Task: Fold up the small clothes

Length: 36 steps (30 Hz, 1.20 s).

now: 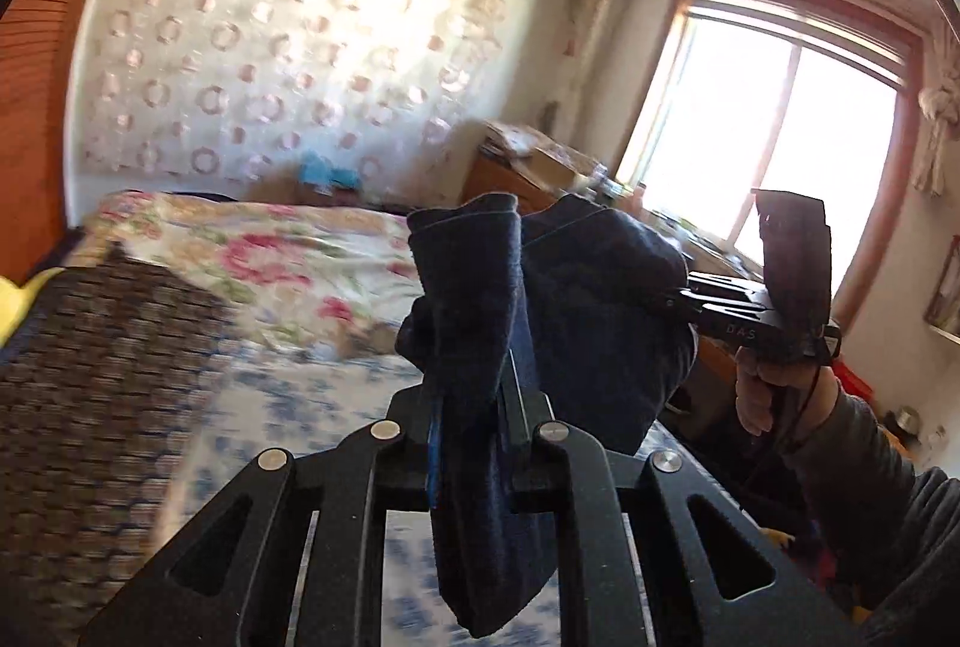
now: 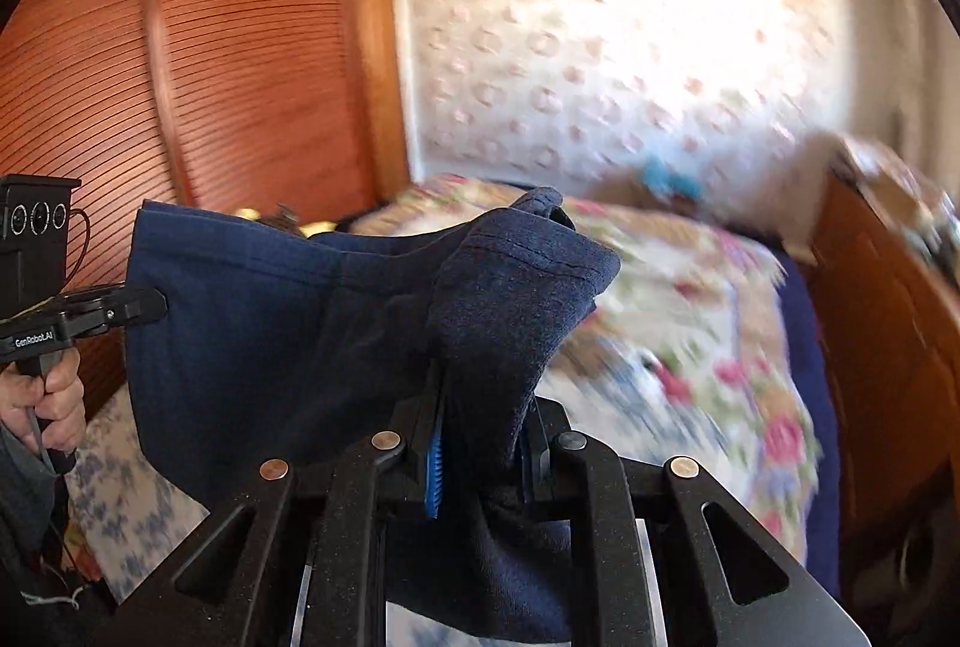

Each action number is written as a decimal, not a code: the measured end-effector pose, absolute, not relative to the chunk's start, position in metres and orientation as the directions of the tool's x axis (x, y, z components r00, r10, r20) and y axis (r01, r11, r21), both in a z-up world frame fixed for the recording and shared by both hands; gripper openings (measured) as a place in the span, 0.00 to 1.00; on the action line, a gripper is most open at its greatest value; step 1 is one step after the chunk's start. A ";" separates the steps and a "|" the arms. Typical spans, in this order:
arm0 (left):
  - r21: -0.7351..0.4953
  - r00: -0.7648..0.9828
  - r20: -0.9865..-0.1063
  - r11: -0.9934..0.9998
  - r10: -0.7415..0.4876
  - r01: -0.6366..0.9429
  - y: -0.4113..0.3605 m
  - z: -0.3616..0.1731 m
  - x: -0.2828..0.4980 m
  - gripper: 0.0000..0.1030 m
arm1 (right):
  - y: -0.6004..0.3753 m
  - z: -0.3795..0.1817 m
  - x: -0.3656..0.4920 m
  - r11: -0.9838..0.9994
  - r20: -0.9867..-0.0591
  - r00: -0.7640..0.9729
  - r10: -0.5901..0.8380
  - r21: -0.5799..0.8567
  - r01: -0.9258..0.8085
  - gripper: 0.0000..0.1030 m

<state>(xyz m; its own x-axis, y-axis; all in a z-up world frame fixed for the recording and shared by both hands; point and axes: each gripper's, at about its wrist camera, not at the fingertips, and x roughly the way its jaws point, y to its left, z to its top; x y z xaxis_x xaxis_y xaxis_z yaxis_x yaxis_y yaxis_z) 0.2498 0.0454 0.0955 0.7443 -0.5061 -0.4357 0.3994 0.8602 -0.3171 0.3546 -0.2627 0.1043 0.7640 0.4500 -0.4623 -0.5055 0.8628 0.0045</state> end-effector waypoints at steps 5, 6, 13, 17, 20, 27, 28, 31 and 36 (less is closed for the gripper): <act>-0.301 0.828 -0.422 0.918 -0.370 0.257 0.127 0.104 0.232 0.14 | -0.165 0.118 0.392 0.771 -0.443 0.705 0.554 -0.048 -0.635 0.18; -0.301 0.841 -0.419 0.926 -0.342 0.227 0.143 0.104 0.228 0.14 | -0.148 0.119 0.401 0.755 -0.443 0.693 0.569 -0.054 -0.654 0.18; -0.308 0.888 -0.422 0.950 -0.182 0.049 0.219 0.085 0.217 0.14 | -0.021 0.124 0.459 0.634 -0.473 0.595 0.650 -0.093 -0.767 0.18; -0.333 0.866 -0.488 0.941 -0.112 -0.065 0.257 0.042 0.228 0.14 | 0.045 0.107 0.529 0.588 -0.531 0.557 0.639 -0.129 -0.798 0.18; -0.377 0.838 -0.533 0.920 -0.119 -0.109 0.274 0.013 0.232 0.14 | 0.085 0.084 0.557 0.575 -0.577 0.547 0.607 -0.157 -0.803 0.18; -0.332 0.808 -0.579 0.936 -0.107 -0.113 0.281 0.002 0.234 0.14 | 0.116 0.063 0.608 0.606 -0.607 0.526 0.595 -0.091 -0.790 0.29; -0.318 0.806 -0.583 0.941 -0.100 -0.114 0.279 0.002 0.235 0.14 | 0.112 0.065 0.607 0.613 -0.604 0.530 0.596 -0.084 -0.785 0.35; -0.299 0.801 -0.591 0.948 -0.094 -0.109 0.280 0.008 0.229 0.15 | 0.112 0.063 0.592 0.634 -0.599 0.546 0.586 -0.080 -0.769 0.43; -0.247 0.787 -0.613 0.964 -0.073 -0.103 0.278 0.016 0.227 0.22 | 0.100 0.062 0.549 0.657 -0.579 0.571 0.582 -0.079 -0.750 0.51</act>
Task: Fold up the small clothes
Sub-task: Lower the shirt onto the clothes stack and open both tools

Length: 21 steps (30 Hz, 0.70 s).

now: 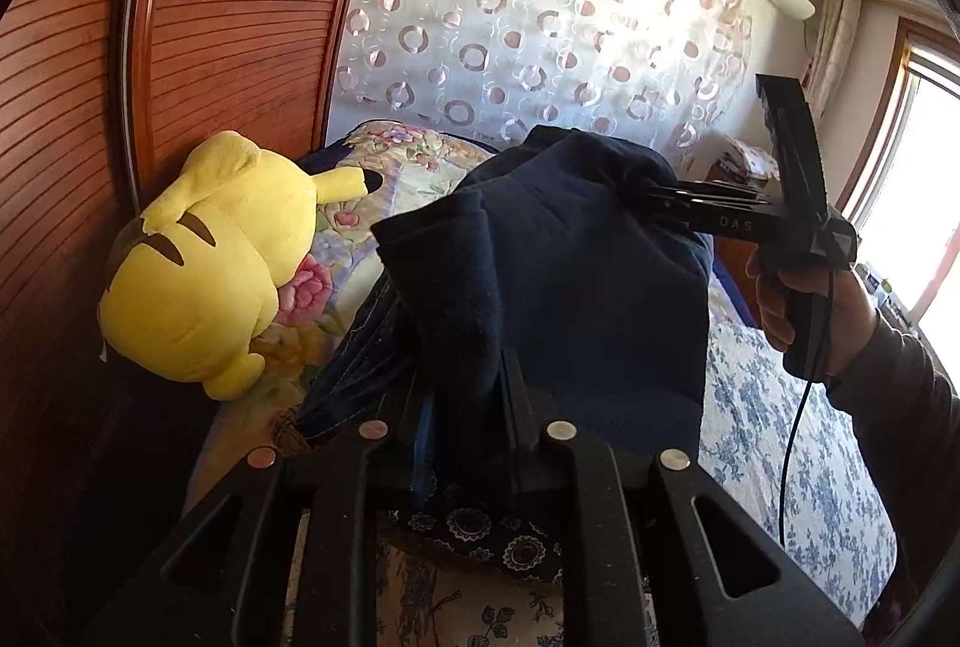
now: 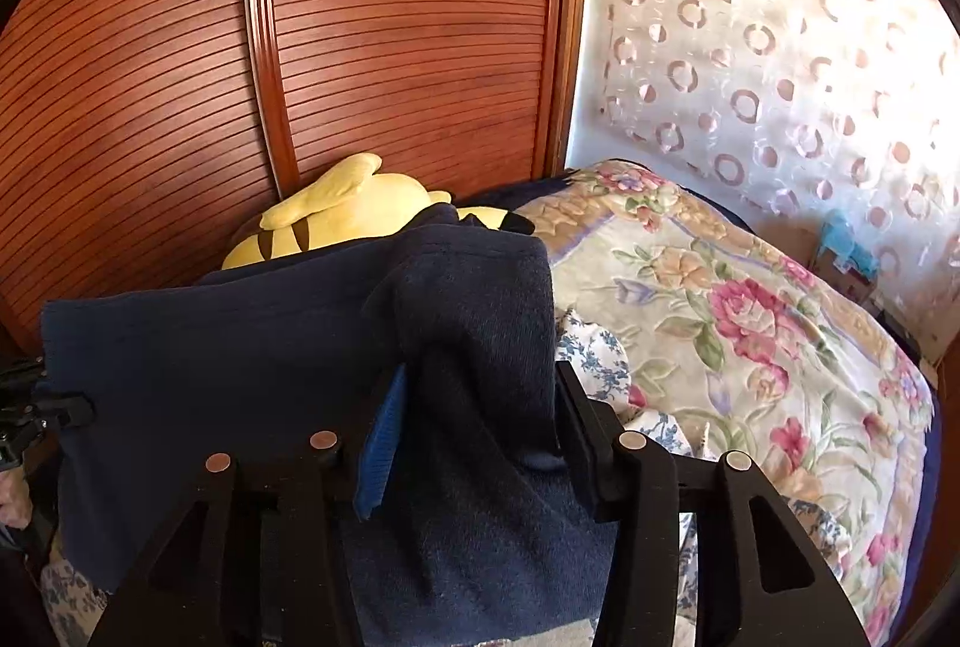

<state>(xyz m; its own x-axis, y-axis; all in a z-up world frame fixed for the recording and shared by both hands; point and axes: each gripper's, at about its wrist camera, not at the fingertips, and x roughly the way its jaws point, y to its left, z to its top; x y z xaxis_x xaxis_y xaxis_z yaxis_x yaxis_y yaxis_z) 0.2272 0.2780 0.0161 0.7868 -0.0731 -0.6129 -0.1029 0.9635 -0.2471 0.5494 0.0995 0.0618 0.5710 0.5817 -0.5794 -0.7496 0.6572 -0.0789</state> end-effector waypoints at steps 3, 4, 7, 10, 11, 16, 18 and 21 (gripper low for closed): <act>-0.201 0.798 -0.601 0.975 -0.043 -0.099 0.277 0.026 0.221 0.42 | 0.095 0.061 0.540 0.674 -0.559 0.600 0.572 -0.096 -0.732 0.56; -0.189 0.804 -0.594 0.977 -0.037 -0.096 0.276 0.030 0.219 0.44 | 0.092 0.061 0.536 0.682 -0.548 0.612 0.570 -0.099 -0.724 0.57; -0.155 0.821 -0.571 0.984 -0.021 -0.082 0.272 0.044 0.212 0.51 | 0.084 0.067 0.524 0.716 -0.493 0.660 0.567 -0.100 -0.690 0.61; -0.110 0.852 -0.524 0.990 0.014 -0.084 0.263 0.060 0.202 0.81 | 0.078 0.071 0.511 0.726 -0.464 0.668 0.582 -0.074 -0.684 0.61; -0.097 0.859 -0.512 0.992 0.018 -0.078 0.258 0.065 0.200 0.82 | 0.076 0.071 0.506 0.728 -0.460 0.670 0.583 -0.072 -0.682 0.61; -0.077 0.885 -0.466 0.996 0.011 -0.053 0.237 0.084 0.190 0.85 | 0.054 0.072 0.471 0.743 -0.443 0.680 0.584 -0.046 -0.668 0.61; -0.067 0.888 -0.461 0.997 0.005 -0.040 0.225 0.090 0.186 0.85 | 0.040 0.073 0.451 0.749 -0.433 0.683 0.588 -0.027 -0.662 0.62; -0.049 0.892 -0.451 0.999 -0.007 -0.017 0.205 0.098 0.180 0.85 | 0.018 0.076 0.419 0.767 -0.413 0.700 0.583 -0.005 -0.642 0.64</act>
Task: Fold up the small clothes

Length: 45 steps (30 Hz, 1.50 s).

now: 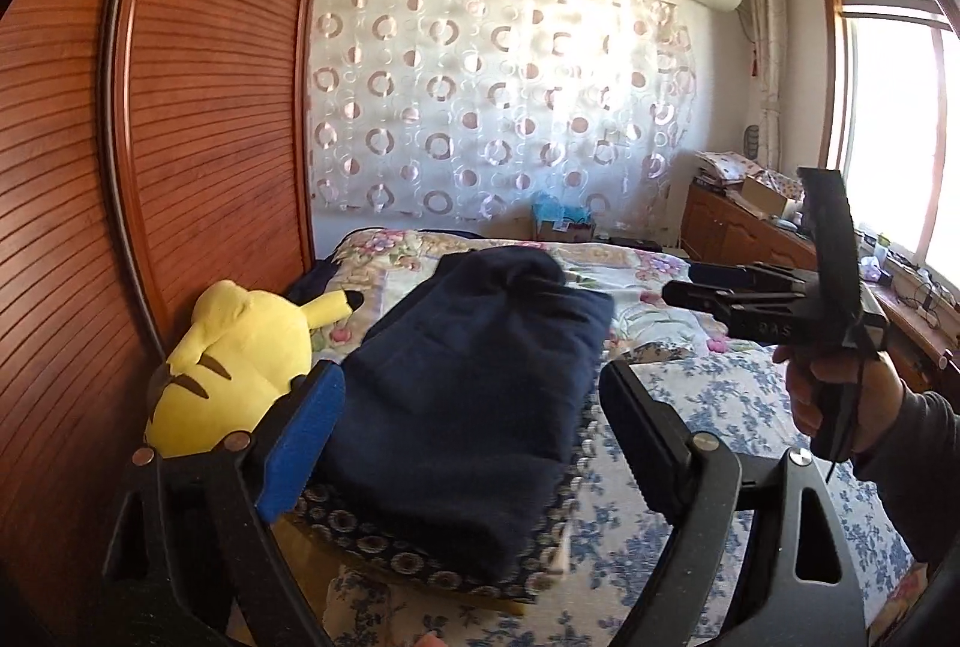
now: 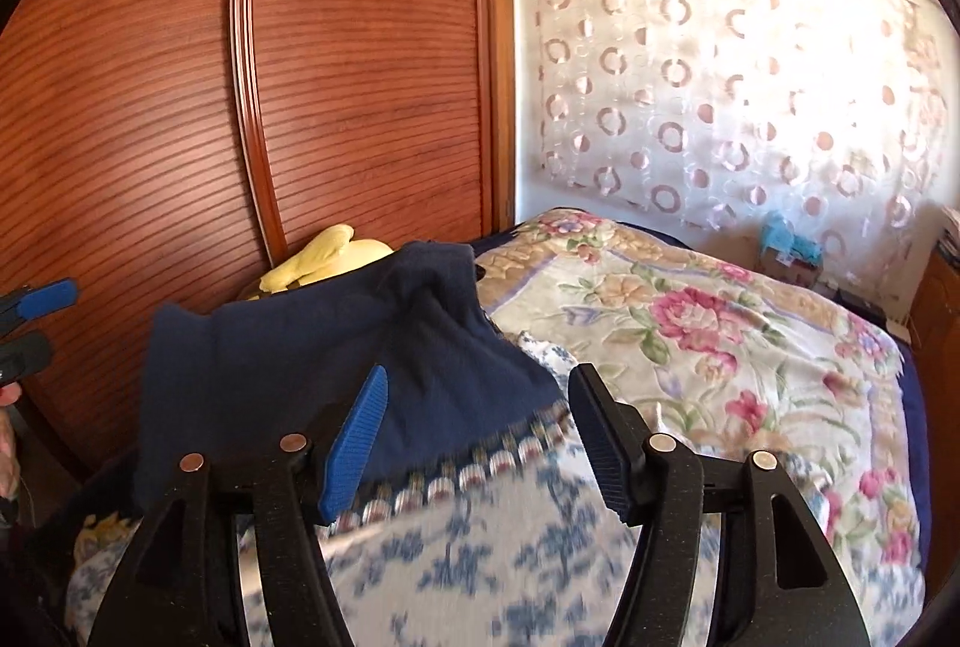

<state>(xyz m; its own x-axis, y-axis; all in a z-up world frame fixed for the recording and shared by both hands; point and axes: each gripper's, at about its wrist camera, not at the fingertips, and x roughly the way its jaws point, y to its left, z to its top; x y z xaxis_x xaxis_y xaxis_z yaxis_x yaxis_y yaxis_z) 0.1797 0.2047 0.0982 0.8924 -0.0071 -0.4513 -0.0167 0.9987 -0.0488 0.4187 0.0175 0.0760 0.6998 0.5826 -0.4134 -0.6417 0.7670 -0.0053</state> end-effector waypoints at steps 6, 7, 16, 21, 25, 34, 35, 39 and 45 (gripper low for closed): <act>-0.034 0.892 -0.451 0.999 -0.024 0.010 0.161 0.108 0.167 0.85 | -0.032 0.084 0.348 0.799 -0.372 0.733 0.570 0.041 -0.600 0.70; -0.031 0.893 -0.449 0.999 -0.028 0.016 0.154 0.109 0.166 0.85 | -0.039 0.084 0.336 0.808 -0.366 0.743 0.560 0.042 -0.588 0.70; -0.013 0.904 -0.424 0.998 -0.056 0.056 0.092 0.112 0.136 0.85 | -0.094 0.089 0.210 0.906 -0.286 0.864 0.415 0.047 -0.420 0.72; -0.002 0.904 -0.422 0.997 -0.070 0.076 0.067 0.112 0.121 0.85 | -0.112 0.089 0.142 0.946 -0.259 0.911 0.322 0.061 -0.318 0.72; 0.000 0.901 -0.426 0.996 -0.081 0.090 0.054 0.111 0.110 0.85 | -0.118 0.087 0.100 0.962 -0.243 0.931 0.274 0.070 -0.265 0.72; 0.004 0.902 -0.418 0.992 -0.111 0.124 0.035 0.111 0.098 0.85 | -0.101 0.081 0.063 0.974 -0.238 0.944 0.226 0.088 -0.211 0.72; 0.005 0.901 -0.419 0.992 -0.111 0.125 0.033 0.111 0.097 0.85 | -0.099 0.081 0.062 0.974 -0.238 0.945 0.224 0.089 -0.208 0.72; 0.008 0.902 -0.419 0.992 -0.109 0.123 0.032 0.112 0.097 0.85 | -0.098 0.079 0.064 0.975 -0.236 0.947 0.220 0.087 -0.205 0.72; 0.004 0.901 -0.419 0.992 -0.111 0.124 0.032 0.112 0.096 0.85 | -0.098 0.075 0.060 0.974 -0.235 0.946 0.222 0.088 -0.207 0.72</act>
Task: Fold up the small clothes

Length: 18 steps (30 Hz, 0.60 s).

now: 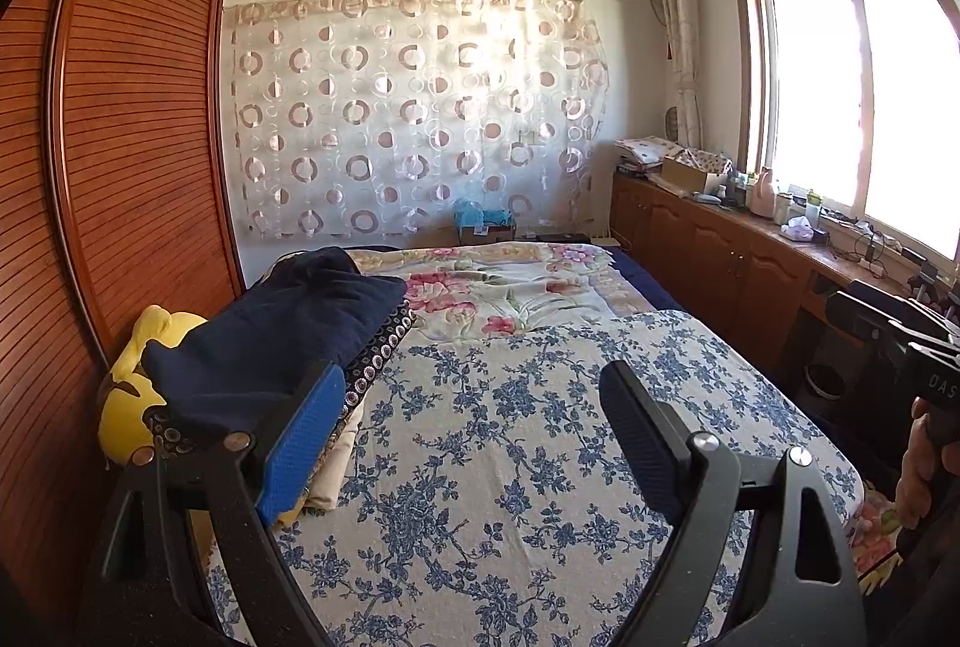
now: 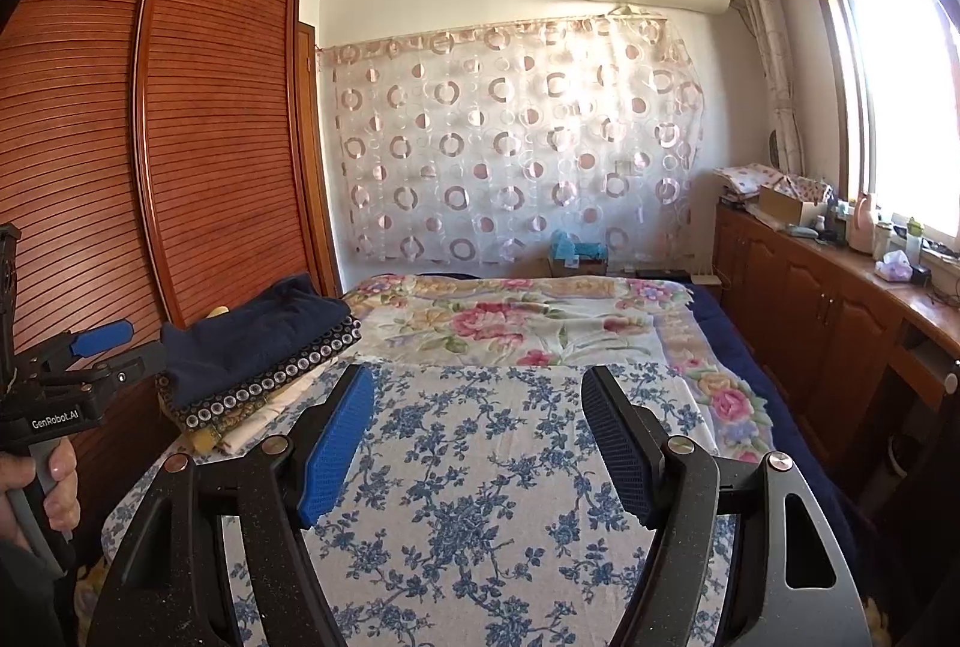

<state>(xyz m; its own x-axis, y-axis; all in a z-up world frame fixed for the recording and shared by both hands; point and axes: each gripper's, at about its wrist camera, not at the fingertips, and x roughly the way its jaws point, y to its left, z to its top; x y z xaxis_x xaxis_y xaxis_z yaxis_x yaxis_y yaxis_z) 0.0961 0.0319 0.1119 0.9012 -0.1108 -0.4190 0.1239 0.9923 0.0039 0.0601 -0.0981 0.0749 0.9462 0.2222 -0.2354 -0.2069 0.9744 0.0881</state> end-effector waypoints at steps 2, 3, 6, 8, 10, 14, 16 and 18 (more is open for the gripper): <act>0.004 0.901 -0.420 0.992 -0.110 0.123 0.031 0.112 0.096 0.85 | -0.099 0.074 0.060 0.975 -0.236 0.946 0.221 0.090 -0.205 0.72; 0.004 0.901 -0.420 0.992 -0.111 0.124 0.033 0.112 0.097 0.85 | -0.100 0.074 0.061 0.974 -0.237 0.946 0.222 0.091 -0.206 0.72; 0.005 0.900 -0.421 0.992 -0.111 0.125 0.032 0.112 0.096 0.85 | -0.107 0.073 0.066 0.974 -0.238 0.945 0.223 0.092 -0.206 0.72; 0.002 0.900 -0.420 0.992 -0.113 0.126 0.032 0.112 0.096 0.85 | -0.108 0.074 0.066 0.974 -0.237 0.946 0.222 0.091 -0.205 0.72; -0.001 0.900 -0.420 0.992 -0.114 0.126 0.032 0.112 0.095 0.85 | -0.110 0.074 0.067 0.974 -0.237 0.946 0.223 0.091 -0.207 0.72; -0.002 0.900 -0.420 0.992 -0.115 0.126 0.032 0.111 0.094 0.85 | -0.111 0.074 0.067 0.974 -0.237 0.945 0.225 0.091 -0.209 0.72; -0.001 0.900 -0.420 0.992 -0.114 0.125 0.032 0.111 0.094 0.85 | -0.112 0.074 0.066 0.974 -0.238 0.945 0.226 0.090 -0.210 0.72; -0.002 0.900 -0.420 0.992 -0.115 0.126 0.031 0.111 0.092 0.85 | -0.113 0.073 0.066 0.973 -0.237 0.944 0.227 0.089 -0.212 0.72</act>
<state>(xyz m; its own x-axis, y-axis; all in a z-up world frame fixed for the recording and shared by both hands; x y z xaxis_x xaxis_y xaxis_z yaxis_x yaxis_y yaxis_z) 0.0924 0.0312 0.1111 0.9003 -0.1150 -0.4199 0.1256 0.9921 -0.0025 0.0664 -0.1132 0.0729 0.9445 0.2272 -0.2374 -0.2117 0.9732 0.0894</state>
